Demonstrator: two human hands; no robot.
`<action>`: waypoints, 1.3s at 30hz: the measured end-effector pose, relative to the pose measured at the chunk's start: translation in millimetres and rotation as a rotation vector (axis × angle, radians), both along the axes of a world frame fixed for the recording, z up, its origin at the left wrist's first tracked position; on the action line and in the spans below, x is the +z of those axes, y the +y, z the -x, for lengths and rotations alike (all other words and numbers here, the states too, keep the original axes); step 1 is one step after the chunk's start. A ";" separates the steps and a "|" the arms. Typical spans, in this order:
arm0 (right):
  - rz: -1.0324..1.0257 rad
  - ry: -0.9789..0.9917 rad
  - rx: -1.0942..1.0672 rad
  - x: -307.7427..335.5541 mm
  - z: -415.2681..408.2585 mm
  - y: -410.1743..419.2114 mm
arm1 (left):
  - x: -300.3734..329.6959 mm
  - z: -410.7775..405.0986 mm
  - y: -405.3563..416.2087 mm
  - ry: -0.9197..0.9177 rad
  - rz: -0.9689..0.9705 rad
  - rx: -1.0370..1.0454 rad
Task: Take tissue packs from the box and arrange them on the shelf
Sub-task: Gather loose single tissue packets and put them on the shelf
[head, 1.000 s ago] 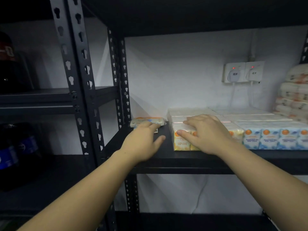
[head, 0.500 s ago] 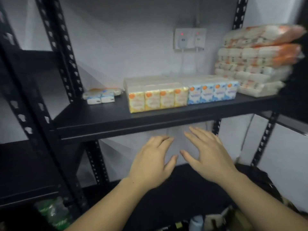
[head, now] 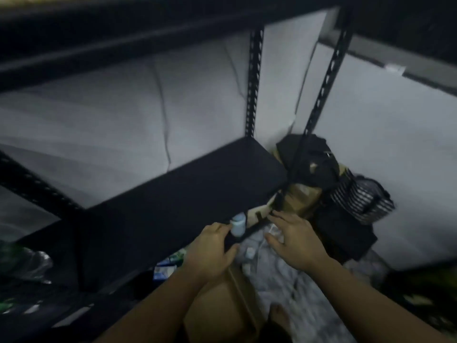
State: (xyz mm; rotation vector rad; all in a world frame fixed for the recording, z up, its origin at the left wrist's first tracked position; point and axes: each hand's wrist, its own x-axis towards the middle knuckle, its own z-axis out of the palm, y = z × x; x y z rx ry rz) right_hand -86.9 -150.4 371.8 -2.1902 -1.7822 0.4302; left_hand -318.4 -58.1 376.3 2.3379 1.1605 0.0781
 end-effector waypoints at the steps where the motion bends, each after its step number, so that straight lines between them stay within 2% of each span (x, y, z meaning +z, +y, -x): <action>1: 0.040 0.014 -0.012 -20.0 -8.9 -5.7 | -19.8 -8.3 -2.9 0.014 0.035 -0.009; 5: 0.174 0.066 -0.050 -98.8 -37.4 -25.4 | -93.0 -45.7 -13.2 0.027 0.168 -0.029; 9: 0.283 0.157 -0.108 -188.0 -62.7 -30.9 | -184.0 -79.7 -15.0 0.078 0.290 0.068; 14: 0.324 0.264 -0.176 -315.8 -90.7 -27.7 | -314.3 -115.2 -2.8 0.134 0.388 0.173; 19: 0.379 0.451 -0.210 -442.6 -108.8 -20.3 | -447.0 -147.9 14.2 0.242 0.501 0.207; 21: 0.413 0.461 -0.226 -480.2 -113.3 -11.0 | -497.2 -156.0 21.2 0.279 0.514 0.244; 25: 0.399 0.441 -0.219 -548.1 -122.7 11.0 | -573.3 -176.5 32.7 0.338 0.547 0.347; 30: 0.440 0.491 -0.239 -611.5 -129.4 24.8 | -656.6 -188.3 39.0 0.389 0.603 0.595; 35: 0.470 0.507 -0.156 -661.0 -135.4 37.5 | -731.2 -185.3 33.8 0.350 0.615 0.732; 39: 0.395 0.453 -0.112 -706.7 -128.9 71.6 | -756.6 -175.6 27.9 0.252 0.587 0.787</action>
